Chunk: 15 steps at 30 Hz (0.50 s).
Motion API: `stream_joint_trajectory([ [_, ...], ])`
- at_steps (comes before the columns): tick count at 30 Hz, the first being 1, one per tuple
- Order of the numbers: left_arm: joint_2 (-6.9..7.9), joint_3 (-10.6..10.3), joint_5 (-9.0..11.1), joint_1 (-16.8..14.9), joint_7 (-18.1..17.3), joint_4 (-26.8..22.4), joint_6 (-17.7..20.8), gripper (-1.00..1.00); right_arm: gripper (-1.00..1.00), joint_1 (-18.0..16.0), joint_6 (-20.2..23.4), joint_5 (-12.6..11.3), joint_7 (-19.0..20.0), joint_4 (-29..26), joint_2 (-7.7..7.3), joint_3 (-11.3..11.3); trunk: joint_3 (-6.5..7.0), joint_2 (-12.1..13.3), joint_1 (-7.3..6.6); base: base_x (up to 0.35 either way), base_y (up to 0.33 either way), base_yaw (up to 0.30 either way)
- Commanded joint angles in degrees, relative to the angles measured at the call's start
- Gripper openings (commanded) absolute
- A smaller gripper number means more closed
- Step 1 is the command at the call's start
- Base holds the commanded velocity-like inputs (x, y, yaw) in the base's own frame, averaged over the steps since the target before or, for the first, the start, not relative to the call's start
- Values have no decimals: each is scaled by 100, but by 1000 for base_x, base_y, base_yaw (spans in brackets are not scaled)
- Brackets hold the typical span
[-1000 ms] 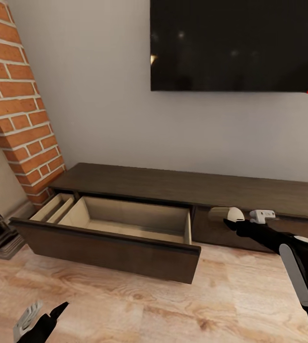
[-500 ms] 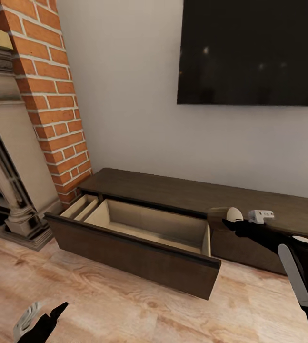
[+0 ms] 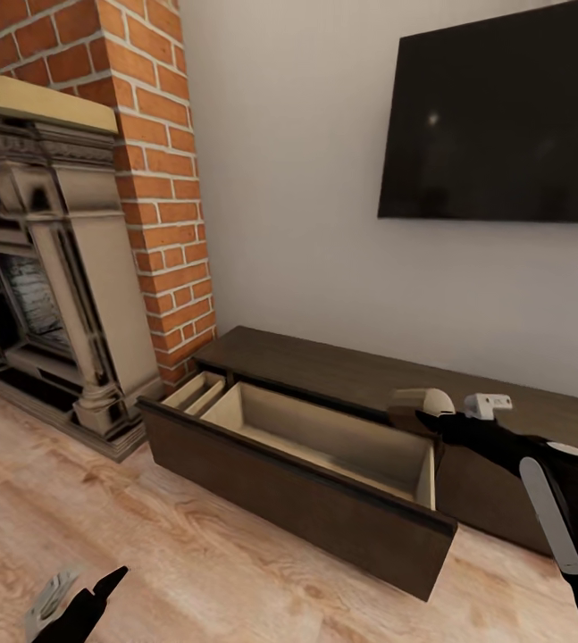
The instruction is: Place each of the two pumpkins and all three candles from the living room inside a cabinet in the living room (use any cabinet), then make sure every cabinet is closed, and position the cauldron so it is next to a table in the living room.
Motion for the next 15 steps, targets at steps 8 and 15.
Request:
stream_joint_trajectory([
  [8, -1, 3, 8, -1, -21, -4, 30, 100, -100, 28, 26, 5, 47, -6, 10, 44, 173, 10, -22, 0, 0, 159],
  [15, -6, 0, 8, -1, -22, -4, 30, 100, -100, 43, 28, 2, 52, -5, 6, 305, 262, 291, -176, 0, 0, 20],
])
